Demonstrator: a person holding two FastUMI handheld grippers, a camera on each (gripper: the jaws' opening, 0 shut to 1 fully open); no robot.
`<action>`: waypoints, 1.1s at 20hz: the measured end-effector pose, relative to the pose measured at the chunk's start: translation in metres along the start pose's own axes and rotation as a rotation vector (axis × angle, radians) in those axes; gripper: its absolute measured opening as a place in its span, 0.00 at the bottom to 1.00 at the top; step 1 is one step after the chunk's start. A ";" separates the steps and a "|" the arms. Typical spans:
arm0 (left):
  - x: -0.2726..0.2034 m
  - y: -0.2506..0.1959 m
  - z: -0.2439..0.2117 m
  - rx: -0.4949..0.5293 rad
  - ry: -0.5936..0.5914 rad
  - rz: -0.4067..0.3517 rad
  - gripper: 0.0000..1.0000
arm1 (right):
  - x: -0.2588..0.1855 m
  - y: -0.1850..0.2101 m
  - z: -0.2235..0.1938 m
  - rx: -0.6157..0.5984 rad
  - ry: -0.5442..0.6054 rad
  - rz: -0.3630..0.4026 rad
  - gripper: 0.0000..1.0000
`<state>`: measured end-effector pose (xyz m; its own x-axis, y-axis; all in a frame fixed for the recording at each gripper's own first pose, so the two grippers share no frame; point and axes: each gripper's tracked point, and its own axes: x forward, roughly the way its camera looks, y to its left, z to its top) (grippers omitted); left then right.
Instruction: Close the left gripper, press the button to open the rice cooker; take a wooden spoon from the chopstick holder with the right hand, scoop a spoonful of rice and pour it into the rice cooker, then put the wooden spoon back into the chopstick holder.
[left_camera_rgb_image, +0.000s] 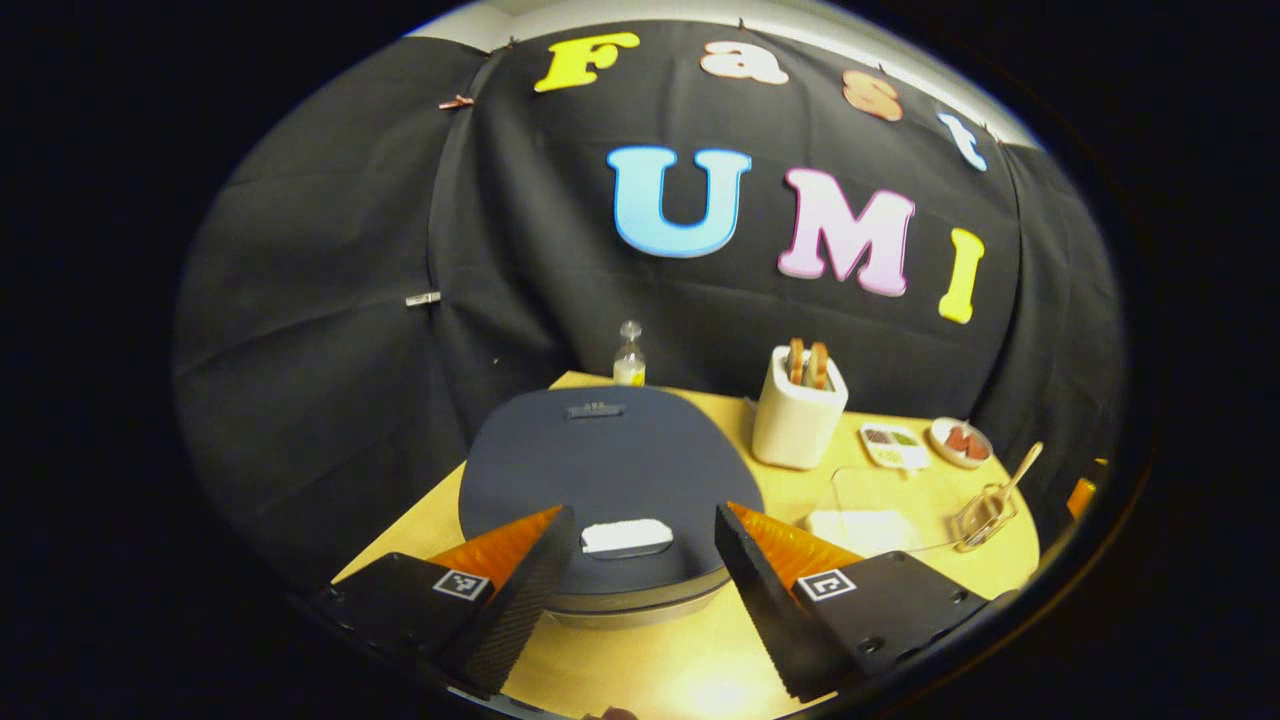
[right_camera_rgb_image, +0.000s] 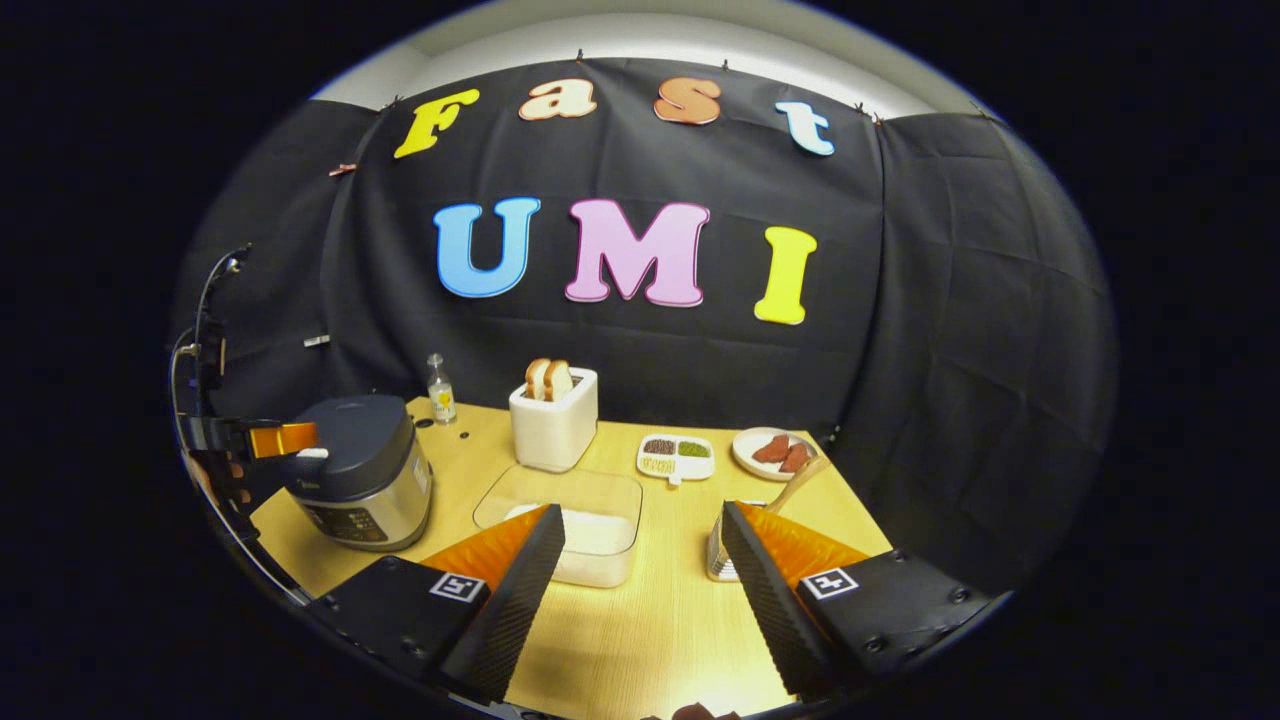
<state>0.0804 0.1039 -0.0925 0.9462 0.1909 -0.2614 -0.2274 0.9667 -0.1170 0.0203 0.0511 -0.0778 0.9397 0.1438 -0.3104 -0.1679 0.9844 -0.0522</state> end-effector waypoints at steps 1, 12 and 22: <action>-0.010 -0.004 0.015 0.001 -0.026 -0.012 0.96 | 0.001 -0.002 0.013 0.009 -0.024 -0.009 0.99; -0.100 -0.102 0.113 0.041 -0.266 -0.198 0.95 | -0.030 -0.047 0.122 0.053 -0.269 -0.051 0.98; -0.146 -0.188 0.081 -0.021 -0.261 -0.151 0.95 | -0.054 -0.109 0.080 0.041 -0.245 0.067 0.98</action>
<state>0.0033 -0.0921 0.0454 0.9963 0.0848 0.0152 -0.0814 0.9843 -0.1568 0.0120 -0.0562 0.0209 0.9718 0.2243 -0.0723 -0.2248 0.9744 0.0007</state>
